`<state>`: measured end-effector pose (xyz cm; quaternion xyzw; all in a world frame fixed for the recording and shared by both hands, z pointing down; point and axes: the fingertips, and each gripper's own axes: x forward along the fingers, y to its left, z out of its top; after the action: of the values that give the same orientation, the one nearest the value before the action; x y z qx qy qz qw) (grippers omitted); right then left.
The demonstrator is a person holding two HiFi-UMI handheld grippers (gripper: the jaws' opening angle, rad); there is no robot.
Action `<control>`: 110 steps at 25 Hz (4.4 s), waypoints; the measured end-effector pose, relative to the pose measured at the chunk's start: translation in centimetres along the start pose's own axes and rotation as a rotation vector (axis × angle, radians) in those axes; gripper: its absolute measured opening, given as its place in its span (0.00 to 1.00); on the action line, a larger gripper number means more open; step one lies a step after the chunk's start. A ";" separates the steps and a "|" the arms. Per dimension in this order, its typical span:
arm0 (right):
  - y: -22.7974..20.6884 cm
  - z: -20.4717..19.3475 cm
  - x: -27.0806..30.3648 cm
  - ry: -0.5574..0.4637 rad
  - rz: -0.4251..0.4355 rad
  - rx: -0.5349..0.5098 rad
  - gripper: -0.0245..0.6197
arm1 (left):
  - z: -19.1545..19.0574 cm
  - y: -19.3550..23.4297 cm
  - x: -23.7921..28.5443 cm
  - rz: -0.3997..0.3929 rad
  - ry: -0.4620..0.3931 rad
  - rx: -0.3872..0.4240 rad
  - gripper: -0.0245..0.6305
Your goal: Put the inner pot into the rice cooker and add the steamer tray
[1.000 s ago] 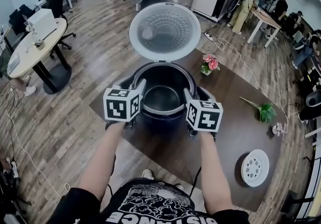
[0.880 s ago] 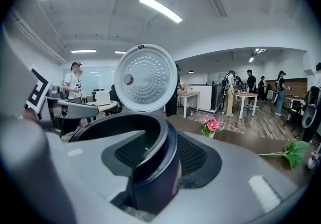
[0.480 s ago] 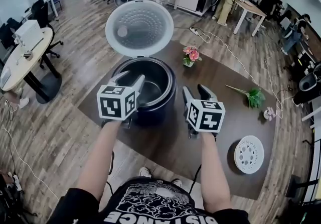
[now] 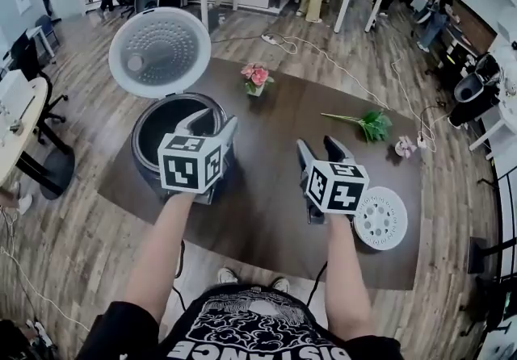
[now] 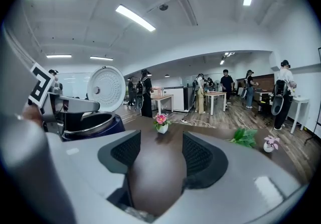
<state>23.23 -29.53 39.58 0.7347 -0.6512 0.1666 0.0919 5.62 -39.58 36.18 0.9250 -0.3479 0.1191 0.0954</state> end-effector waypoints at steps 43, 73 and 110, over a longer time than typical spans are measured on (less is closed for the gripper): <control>-35.3 -21.8 -27.1 0.110 -0.458 0.410 0.48 | -18.8 -45.6 12.9 -0.539 0.448 0.117 0.41; -36.8 -29.6 -21.0 0.323 -0.355 0.520 0.22 | -26.8 -44.2 16.3 -0.439 0.647 -0.242 0.18; -8.8 -1.8 -3.0 0.068 0.265 0.122 0.21 | -5.0 -11.5 1.5 0.052 0.088 -0.358 0.17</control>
<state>31.44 -24.92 40.84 0.6402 -0.7278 0.2414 0.0465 13.62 -30.67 40.25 0.8778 -0.3830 0.0983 0.2704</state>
